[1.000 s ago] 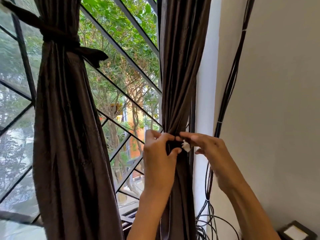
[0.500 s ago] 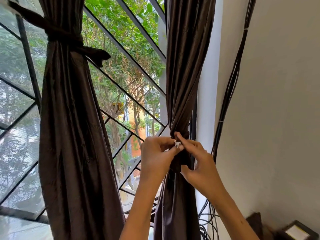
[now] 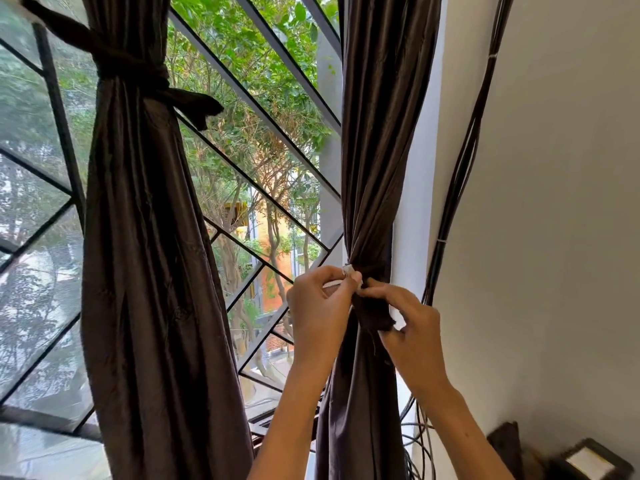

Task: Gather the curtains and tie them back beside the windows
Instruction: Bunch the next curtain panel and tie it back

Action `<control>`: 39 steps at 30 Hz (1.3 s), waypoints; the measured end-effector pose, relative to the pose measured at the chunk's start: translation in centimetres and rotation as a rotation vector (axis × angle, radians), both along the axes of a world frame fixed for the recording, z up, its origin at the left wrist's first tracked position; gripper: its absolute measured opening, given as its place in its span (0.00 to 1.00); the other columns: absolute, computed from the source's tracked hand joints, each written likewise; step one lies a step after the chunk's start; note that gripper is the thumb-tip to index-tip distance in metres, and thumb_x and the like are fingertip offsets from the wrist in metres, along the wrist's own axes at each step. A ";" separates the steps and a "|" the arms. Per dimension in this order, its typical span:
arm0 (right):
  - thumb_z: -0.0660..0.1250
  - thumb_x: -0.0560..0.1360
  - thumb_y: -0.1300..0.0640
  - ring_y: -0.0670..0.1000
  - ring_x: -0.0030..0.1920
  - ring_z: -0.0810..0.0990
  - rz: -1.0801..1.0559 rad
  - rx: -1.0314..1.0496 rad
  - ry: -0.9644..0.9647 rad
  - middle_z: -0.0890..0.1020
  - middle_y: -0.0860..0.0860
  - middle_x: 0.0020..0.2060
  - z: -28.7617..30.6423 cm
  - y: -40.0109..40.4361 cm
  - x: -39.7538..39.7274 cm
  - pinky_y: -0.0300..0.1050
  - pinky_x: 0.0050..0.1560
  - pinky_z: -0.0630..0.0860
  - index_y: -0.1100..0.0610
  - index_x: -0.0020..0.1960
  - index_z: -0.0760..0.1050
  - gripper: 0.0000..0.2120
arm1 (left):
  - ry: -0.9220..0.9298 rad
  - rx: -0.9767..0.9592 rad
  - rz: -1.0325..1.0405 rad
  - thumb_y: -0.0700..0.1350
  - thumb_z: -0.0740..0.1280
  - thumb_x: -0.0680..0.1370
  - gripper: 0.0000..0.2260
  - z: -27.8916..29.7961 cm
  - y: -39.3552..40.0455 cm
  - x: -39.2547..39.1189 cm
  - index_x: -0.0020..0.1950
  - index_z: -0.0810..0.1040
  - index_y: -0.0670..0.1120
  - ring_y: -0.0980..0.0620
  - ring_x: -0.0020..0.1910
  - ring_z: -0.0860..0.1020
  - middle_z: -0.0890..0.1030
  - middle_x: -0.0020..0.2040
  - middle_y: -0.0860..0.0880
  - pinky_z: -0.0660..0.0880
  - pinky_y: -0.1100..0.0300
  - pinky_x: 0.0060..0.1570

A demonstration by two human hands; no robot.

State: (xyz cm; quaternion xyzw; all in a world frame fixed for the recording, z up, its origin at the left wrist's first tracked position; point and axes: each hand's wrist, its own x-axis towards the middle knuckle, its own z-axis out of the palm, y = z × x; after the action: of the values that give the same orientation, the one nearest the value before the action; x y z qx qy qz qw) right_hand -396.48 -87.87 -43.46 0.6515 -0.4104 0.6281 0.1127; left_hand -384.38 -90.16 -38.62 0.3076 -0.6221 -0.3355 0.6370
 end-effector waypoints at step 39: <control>0.58 0.77 0.58 0.42 0.51 0.72 -0.303 -0.129 0.168 0.80 0.46 0.43 2.7 -0.8 0.3 0.47 0.69 0.57 0.54 0.59 0.78 0.15 | -0.494 -0.724 0.566 0.36 0.65 0.75 0.07 -1.6 -0.8 -0.3 0.50 0.77 0.44 0.47 0.74 0.60 0.75 0.63 0.55 0.41 0.40 0.68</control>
State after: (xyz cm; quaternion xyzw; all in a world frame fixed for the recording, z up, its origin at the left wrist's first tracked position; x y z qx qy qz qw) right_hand -396.22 -88.71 -40.73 0.6237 -0.4518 0.5725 0.2814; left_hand -384.64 -90.92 -40.22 0.2939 -0.7225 0.1690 0.6026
